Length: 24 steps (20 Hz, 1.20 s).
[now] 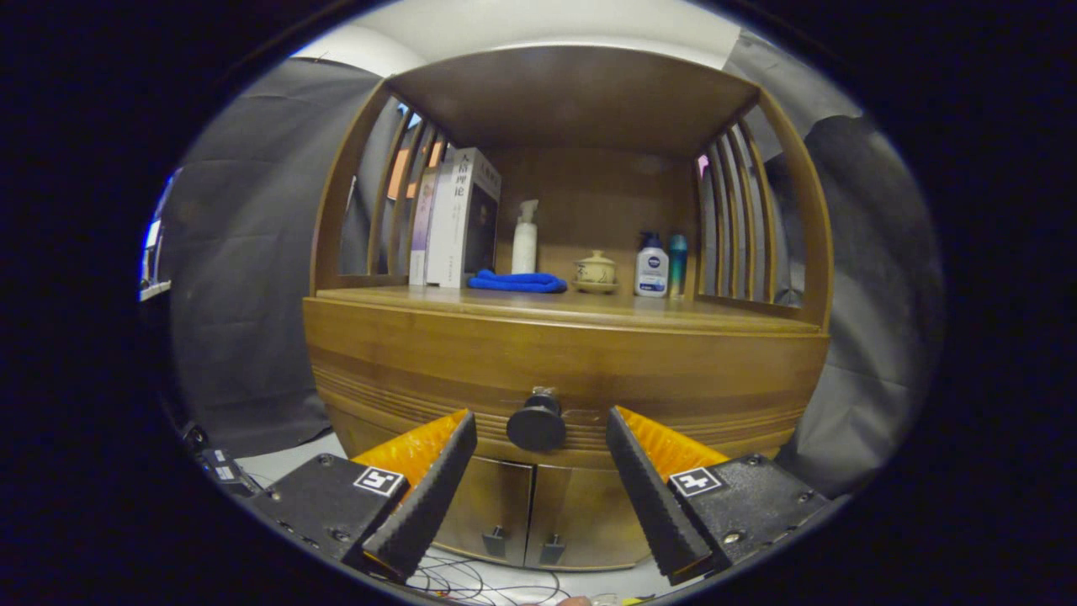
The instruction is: Pull open the drawer, take out the items inside it, and place them on the countertop above the cabinet.
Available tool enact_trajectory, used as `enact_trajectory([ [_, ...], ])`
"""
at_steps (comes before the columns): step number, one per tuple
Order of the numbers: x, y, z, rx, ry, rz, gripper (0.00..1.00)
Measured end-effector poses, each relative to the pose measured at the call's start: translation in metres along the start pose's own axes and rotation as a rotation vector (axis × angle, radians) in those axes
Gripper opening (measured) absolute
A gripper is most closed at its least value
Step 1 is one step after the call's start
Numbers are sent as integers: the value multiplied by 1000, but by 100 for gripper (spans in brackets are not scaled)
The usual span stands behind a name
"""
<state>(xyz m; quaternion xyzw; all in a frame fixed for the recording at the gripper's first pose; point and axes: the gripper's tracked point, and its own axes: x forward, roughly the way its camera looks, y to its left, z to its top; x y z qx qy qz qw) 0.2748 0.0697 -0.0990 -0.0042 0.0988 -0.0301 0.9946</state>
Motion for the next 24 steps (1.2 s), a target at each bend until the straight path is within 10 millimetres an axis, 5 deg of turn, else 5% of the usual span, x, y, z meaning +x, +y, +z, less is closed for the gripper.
enact_trajectory([
  [7, 24, -3, -8, 3, 54, -51, 93],
  [15, 36, 1, -13, 64, 116, -80, 48],
  [24, 37, 1, -14, 47, 109, -118, 39],
])
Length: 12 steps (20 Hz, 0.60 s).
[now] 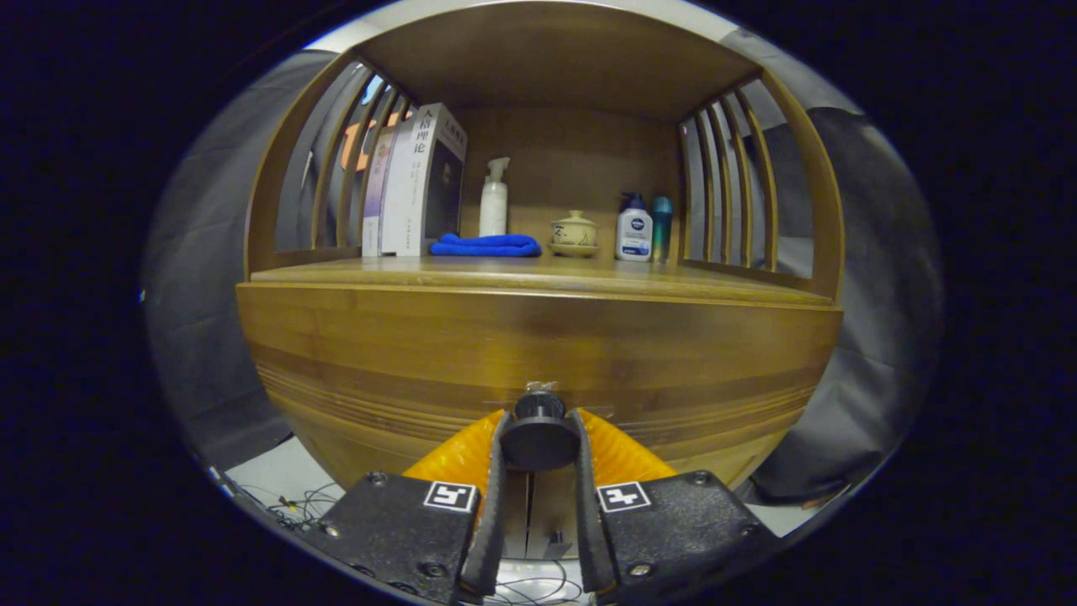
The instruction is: Pull open the drawer, take out the items inside it, and place them on the countertop above the cabinet.
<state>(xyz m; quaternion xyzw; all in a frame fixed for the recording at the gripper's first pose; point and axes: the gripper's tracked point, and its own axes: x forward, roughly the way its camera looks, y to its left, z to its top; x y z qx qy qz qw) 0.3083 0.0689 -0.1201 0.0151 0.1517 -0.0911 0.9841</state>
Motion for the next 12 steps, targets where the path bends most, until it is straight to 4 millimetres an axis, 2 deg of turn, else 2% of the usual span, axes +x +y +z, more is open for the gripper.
enact_trajectory([
  [5, -14, 2, -5, -6, -5, 1, 36],
  [12, -68, 3, -21, -9, -21, 23, 36],
])
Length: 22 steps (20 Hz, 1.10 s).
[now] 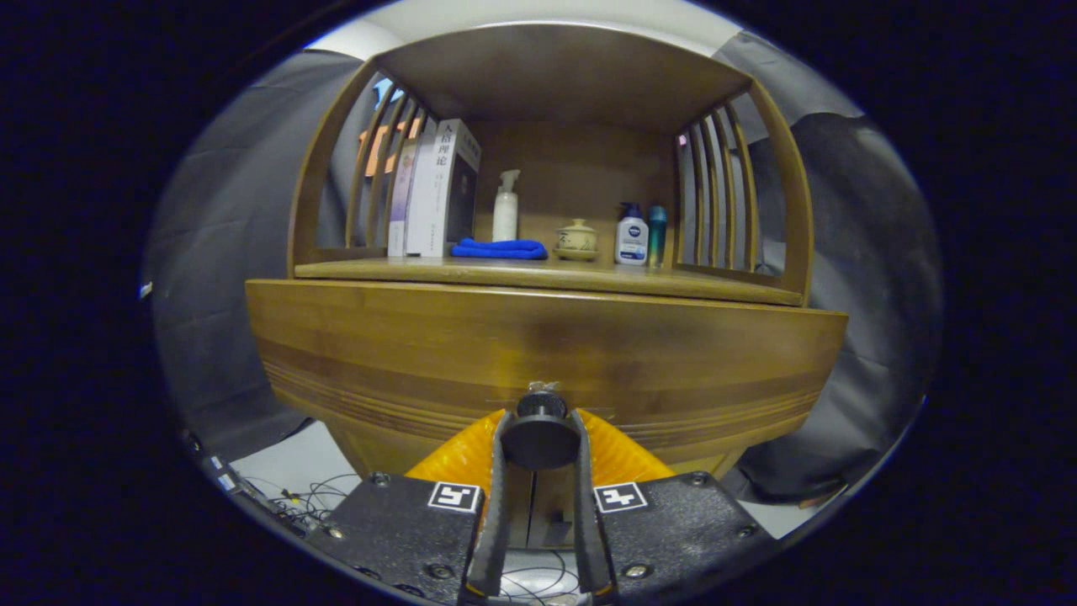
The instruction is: Pull open the drawer, take out the items inside it, and place them on the countertop above the cabinet.
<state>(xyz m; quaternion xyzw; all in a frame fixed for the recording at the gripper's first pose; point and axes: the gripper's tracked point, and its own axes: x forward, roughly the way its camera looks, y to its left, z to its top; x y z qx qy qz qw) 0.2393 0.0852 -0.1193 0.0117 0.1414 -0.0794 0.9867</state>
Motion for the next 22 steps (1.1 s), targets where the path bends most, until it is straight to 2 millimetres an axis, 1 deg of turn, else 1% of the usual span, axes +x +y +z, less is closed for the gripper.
enact_trajectory([
  [6, -44, -2, -12, 13, 3, 24, 36],
  [11, -73, -4, -26, 45, 27, 41, 36],
  [12, -78, -4, -26, 45, 17, 45, 36],
  [16, -92, 1, -32, 41, 24, 59, 36],
  [22, -94, 2, -34, 29, 19, 59, 36],
])
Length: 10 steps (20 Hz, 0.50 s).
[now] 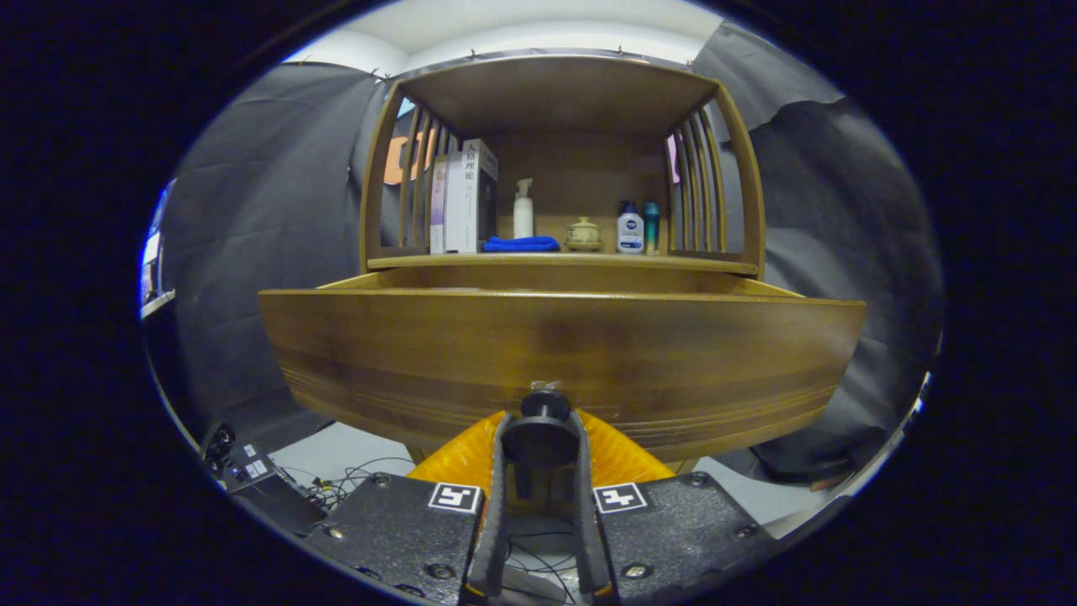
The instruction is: Pull open the drawer, take out the items inside it, and place them on the countertop above the cabinet.
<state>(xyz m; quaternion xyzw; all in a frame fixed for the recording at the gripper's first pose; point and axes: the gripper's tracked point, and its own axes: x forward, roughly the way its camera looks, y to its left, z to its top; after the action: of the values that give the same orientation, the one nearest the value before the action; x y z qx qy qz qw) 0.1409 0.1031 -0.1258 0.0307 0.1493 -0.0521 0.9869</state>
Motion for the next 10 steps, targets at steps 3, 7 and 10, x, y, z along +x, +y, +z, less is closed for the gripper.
enact_trajectory([
  [3, -3, 2, 3, -20, -6, 19, 53],
  [7, -20, -11, 44, -49, -139, -11, 89],
  [10, -34, -22, 86, -88, -220, -45, 98],
])
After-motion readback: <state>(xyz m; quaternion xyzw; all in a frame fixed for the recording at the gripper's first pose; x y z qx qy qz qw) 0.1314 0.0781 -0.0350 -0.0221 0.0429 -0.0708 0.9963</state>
